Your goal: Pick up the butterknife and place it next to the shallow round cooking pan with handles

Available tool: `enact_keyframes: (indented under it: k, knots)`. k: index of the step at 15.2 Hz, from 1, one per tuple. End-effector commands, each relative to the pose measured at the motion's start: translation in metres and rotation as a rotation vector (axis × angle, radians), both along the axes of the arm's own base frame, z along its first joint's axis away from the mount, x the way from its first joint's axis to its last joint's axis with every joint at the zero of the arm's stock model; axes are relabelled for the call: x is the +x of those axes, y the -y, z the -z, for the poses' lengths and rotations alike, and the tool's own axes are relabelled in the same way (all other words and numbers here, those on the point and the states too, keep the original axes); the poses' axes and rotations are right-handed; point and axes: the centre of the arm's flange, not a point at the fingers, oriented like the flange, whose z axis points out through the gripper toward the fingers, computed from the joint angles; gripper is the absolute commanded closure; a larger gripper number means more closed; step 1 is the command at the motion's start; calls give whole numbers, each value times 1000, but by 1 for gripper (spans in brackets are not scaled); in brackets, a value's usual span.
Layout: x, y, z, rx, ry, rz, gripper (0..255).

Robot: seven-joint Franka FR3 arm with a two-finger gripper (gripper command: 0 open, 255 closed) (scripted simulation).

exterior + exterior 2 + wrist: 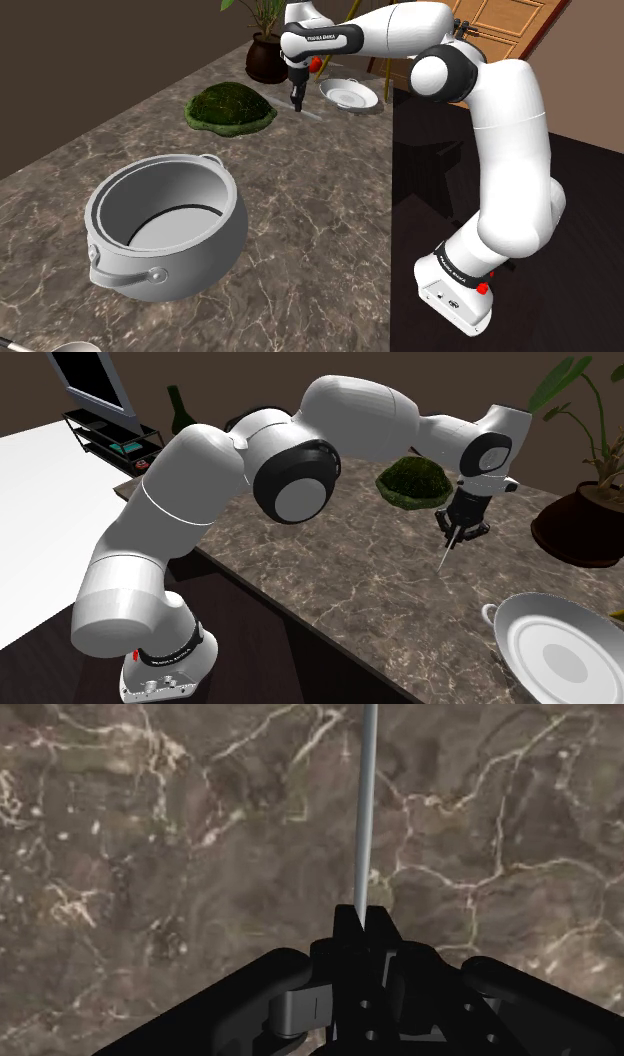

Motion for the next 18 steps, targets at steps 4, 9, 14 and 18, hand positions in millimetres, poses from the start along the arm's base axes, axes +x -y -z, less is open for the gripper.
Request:
enact_keyframes:
  k: [4,9,14,18]
  knots:
    - [0,0,0,0,0,0,0]
    - [0,0,0,0,0,0,0]
    - [4,-6,-49,0,0,0,0]
    - [4,-6,-49,0,0,0,0]
